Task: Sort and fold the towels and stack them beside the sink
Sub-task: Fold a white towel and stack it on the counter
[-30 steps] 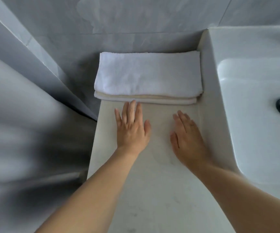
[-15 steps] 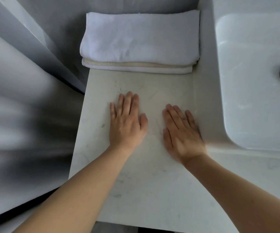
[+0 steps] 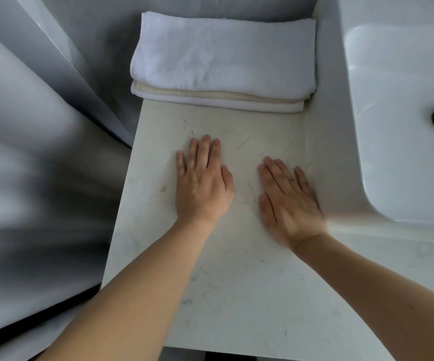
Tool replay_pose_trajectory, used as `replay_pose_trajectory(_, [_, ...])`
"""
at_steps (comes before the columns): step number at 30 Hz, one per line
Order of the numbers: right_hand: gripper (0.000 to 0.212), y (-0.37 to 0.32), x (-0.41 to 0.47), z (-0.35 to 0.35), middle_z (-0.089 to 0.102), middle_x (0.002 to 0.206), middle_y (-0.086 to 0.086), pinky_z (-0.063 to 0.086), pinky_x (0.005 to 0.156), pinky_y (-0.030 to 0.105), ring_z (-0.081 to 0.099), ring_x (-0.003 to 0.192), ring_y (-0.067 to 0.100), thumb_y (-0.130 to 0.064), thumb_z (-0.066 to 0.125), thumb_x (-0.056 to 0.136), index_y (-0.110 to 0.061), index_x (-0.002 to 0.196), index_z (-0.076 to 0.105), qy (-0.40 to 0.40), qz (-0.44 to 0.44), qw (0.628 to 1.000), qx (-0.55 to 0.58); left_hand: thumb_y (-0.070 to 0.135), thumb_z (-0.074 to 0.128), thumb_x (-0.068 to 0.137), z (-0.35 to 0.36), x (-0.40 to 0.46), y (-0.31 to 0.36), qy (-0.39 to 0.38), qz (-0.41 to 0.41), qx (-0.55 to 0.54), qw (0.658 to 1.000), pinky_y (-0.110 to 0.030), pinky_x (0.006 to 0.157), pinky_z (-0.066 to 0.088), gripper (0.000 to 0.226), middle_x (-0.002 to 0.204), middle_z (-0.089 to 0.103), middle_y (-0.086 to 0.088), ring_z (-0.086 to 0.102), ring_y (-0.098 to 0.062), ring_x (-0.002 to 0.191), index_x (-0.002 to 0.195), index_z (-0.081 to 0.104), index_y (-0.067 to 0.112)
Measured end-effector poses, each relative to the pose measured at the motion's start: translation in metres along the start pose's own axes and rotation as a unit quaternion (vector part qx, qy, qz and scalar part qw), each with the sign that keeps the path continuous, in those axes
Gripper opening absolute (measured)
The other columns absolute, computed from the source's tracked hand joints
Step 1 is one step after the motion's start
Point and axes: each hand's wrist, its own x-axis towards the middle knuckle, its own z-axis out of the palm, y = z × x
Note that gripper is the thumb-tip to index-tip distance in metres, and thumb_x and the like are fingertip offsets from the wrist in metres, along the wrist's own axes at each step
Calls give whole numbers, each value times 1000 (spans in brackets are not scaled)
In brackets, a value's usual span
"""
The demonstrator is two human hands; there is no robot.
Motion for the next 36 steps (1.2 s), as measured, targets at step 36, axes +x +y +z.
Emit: replay_pose_trajectory(36, [56, 247, -270, -39, 52, 141, 18, 32, 114, 47, 46, 132, 35, -31, 33, 92, 1, 133, 55, 183, 192, 959, 97, 26, 38, 94, 44, -179, 292, -28, 300, -134, 944, -33, 99, 44, 44, 121, 65, -15, 60, -30, 113, 116, 65, 0])
